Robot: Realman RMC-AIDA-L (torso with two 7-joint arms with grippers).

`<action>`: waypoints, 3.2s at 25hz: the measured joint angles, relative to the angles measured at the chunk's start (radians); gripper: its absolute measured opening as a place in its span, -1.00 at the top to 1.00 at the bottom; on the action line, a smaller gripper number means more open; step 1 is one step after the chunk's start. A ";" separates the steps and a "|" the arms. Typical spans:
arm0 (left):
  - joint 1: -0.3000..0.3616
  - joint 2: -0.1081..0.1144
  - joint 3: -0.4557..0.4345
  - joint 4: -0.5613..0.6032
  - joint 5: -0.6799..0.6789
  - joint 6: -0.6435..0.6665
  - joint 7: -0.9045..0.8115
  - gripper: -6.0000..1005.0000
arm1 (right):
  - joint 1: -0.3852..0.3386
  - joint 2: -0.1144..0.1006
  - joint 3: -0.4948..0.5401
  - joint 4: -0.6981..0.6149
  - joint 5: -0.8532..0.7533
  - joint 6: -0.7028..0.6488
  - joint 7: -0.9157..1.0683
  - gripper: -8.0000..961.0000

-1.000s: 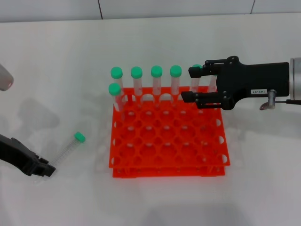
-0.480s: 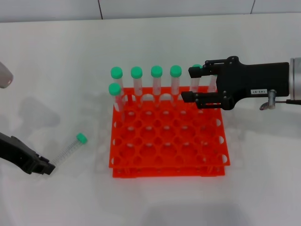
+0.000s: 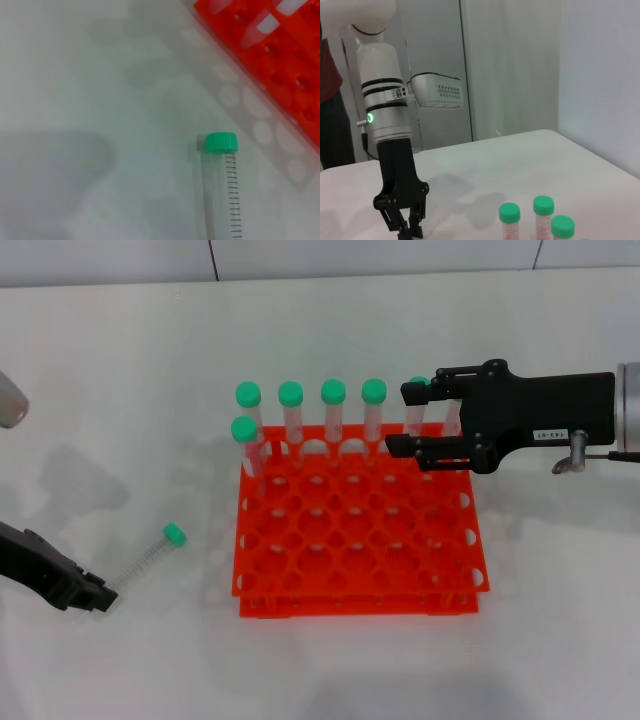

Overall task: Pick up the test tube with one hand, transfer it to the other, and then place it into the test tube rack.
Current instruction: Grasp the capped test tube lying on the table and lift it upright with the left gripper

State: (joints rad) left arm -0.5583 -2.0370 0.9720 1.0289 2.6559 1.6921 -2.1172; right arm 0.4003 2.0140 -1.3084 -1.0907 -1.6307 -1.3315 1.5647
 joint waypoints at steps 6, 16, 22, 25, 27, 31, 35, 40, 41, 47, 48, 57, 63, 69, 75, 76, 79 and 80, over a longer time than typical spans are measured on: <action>-0.003 0.000 -0.001 -0.007 0.011 0.000 0.005 0.58 | 0.000 0.000 0.000 0.000 0.000 0.000 0.000 -0.32; -0.004 0.002 -0.011 -0.007 0.007 -0.007 0.007 0.59 | 0.000 0.000 0.000 0.000 0.000 0.000 -0.001 -0.32; -0.006 0.003 -0.047 -0.003 0.009 -0.025 0.003 0.59 | 0.000 0.000 0.000 0.000 0.008 0.000 -0.005 -0.32; -0.006 0.003 -0.061 0.000 0.008 -0.041 0.000 0.59 | 0.000 0.000 0.000 0.000 0.010 0.000 -0.010 -0.32; -0.006 0.004 -0.077 0.005 0.006 -0.050 -0.002 0.59 | 0.000 0.000 0.000 0.000 0.011 0.000 -0.012 -0.32; -0.006 0.004 -0.102 0.023 0.002 -0.073 -0.003 0.60 | 0.000 0.000 0.000 0.000 0.011 0.000 -0.012 -0.32; -0.006 0.004 -0.110 0.054 -0.019 -0.101 -0.003 0.60 | 0.000 0.000 0.000 0.000 0.017 0.000 -0.013 -0.32; -0.003 -0.005 -0.115 0.113 -0.105 -0.144 0.003 0.60 | 0.000 0.000 0.000 0.000 0.025 0.000 -0.015 -0.32; -0.001 -0.007 -0.115 0.128 -0.128 -0.151 0.007 0.60 | 0.000 0.000 0.000 0.001 0.025 0.001 -0.015 -0.32; 0.017 -0.024 -0.117 0.179 -0.319 -0.207 0.070 0.60 | 0.000 0.000 0.003 0.001 0.025 0.008 -0.016 -0.32; 0.024 -0.025 -0.117 0.180 -0.375 -0.220 0.095 0.60 | 0.000 0.000 0.003 0.002 0.025 0.010 -0.016 -0.32; 0.099 -0.040 -0.122 0.153 -0.789 -0.270 0.397 0.60 | 0.000 0.000 0.007 -0.007 0.026 0.023 -0.017 -0.32; 0.108 -0.035 -0.141 0.034 -0.947 -0.273 0.514 0.60 | 0.000 0.000 0.007 -0.008 0.039 0.024 -0.029 -0.32; 0.083 -0.026 -0.181 -0.085 -0.994 -0.263 0.621 0.60 | 0.001 0.000 0.008 -0.009 0.046 0.025 -0.040 -0.32; 0.035 -0.015 -0.176 -0.158 -0.987 -0.261 0.642 0.60 | 0.004 0.000 0.008 -0.009 0.052 0.025 -0.044 -0.32; 0.027 -0.014 -0.175 -0.167 -0.986 -0.261 0.644 0.60 | 0.004 0.000 0.008 -0.009 0.052 0.025 -0.045 -0.32; 0.009 -0.014 -0.165 -0.195 -0.983 -0.258 0.652 0.60 | 0.008 0.000 0.006 -0.009 0.052 0.025 -0.047 -0.32; 0.004 -0.014 -0.159 -0.203 -0.981 -0.255 0.656 0.60 | 0.012 0.000 0.005 -0.009 0.052 0.025 -0.049 -0.32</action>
State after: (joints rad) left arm -0.5540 -2.0506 0.8128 0.8257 1.6750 1.4372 -1.4615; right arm 0.4120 2.0140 -1.3031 -1.0998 -1.5784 -1.3069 1.5159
